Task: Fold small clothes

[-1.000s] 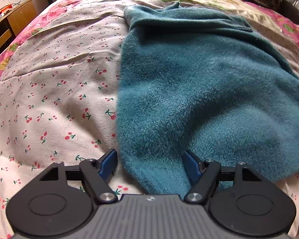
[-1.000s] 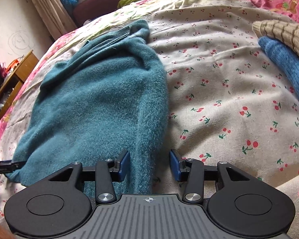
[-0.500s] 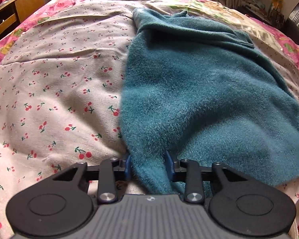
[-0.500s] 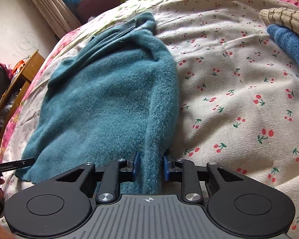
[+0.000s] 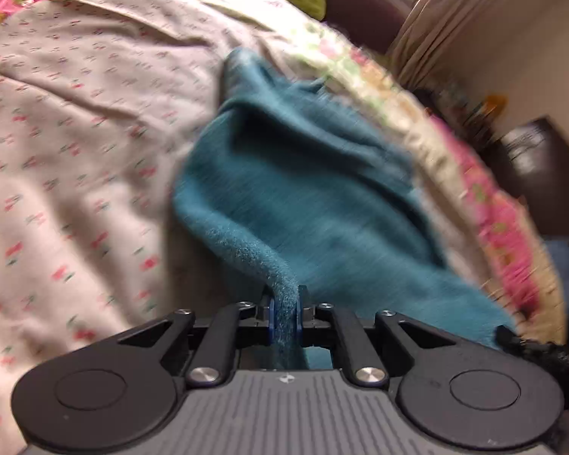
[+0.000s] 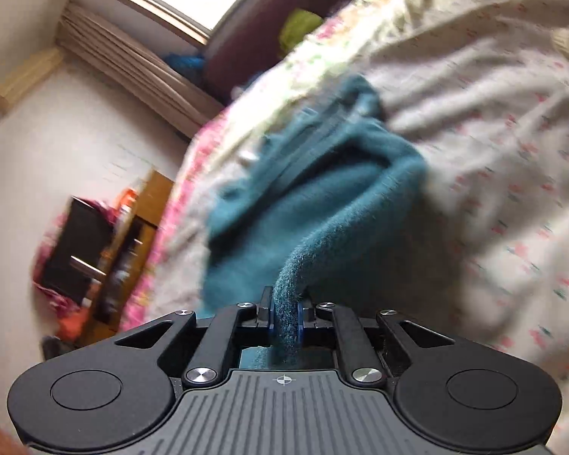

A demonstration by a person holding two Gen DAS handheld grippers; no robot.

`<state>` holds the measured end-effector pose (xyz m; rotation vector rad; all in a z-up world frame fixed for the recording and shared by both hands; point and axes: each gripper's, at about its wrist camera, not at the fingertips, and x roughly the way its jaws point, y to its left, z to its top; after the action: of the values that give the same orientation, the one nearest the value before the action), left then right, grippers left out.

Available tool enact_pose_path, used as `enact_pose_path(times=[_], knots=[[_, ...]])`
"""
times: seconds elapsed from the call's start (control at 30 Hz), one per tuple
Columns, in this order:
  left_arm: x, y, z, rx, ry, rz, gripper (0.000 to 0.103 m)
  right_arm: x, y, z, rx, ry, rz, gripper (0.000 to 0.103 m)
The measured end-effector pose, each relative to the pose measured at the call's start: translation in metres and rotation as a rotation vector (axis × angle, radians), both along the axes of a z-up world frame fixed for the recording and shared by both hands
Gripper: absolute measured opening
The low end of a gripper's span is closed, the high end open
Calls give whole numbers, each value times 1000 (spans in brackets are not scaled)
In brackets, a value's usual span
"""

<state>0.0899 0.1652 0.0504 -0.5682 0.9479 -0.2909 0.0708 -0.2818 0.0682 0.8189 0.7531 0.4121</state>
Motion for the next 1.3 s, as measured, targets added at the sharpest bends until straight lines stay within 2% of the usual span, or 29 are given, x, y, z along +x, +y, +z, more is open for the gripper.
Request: enact_pose_path(times=[0.13,0.2,0.27,0.4,0.47,0.53,0.6,0.7,0.77,0.83,0.9,0.93,0.97,1.03,1.1,1.23,1.3], knots=[[46,6,22,-149,-83,30,20,55,-1,29,58,-98,-48,11],[79,10,33,-162,-131,52,20,90,-1,36,51,-133,-82,11],[116,13,37,-166,-164,81,20,131,-2,35,48,-131,-118,11],[188,16,18,-167,-142,169,20,210,-5,9,13,-68,-228,11],[221,17,-4,-142,-116,215,21,240,-6,-13,-34,-22,-283,11],[244,18,-31,-111,-62,252,21,262,-9,-43,-65,65,-325,11],[259,15,-53,-95,-25,265,26,274,-12,-68,-87,138,-345,14],[261,13,-56,-100,-26,279,28,266,-17,-81,-58,142,-353,15],[255,13,-49,-101,-40,280,32,257,-16,-71,-59,88,-346,16],[251,14,-41,-84,-67,283,36,250,-13,-57,-95,38,-336,22],[246,16,-31,-36,-106,318,50,246,-8,-41,-165,-17,-324,32],[241,20,-23,8,-131,355,62,245,-6,-36,-199,-40,-327,34],[238,23,-18,47,-151,387,67,245,-5,-32,-225,-57,-327,35],[233,27,-12,70,-168,415,67,243,-2,-23,-264,-87,-346,40],[227,26,-12,56,-166,379,69,240,2,-18,-300,-121,-341,53],[212,10,-22,167,-178,292,71,232,11,-23,-463,-148,-276,54],[201,8,-34,189,-158,251,71,227,16,-35,-540,-135,-221,55]])
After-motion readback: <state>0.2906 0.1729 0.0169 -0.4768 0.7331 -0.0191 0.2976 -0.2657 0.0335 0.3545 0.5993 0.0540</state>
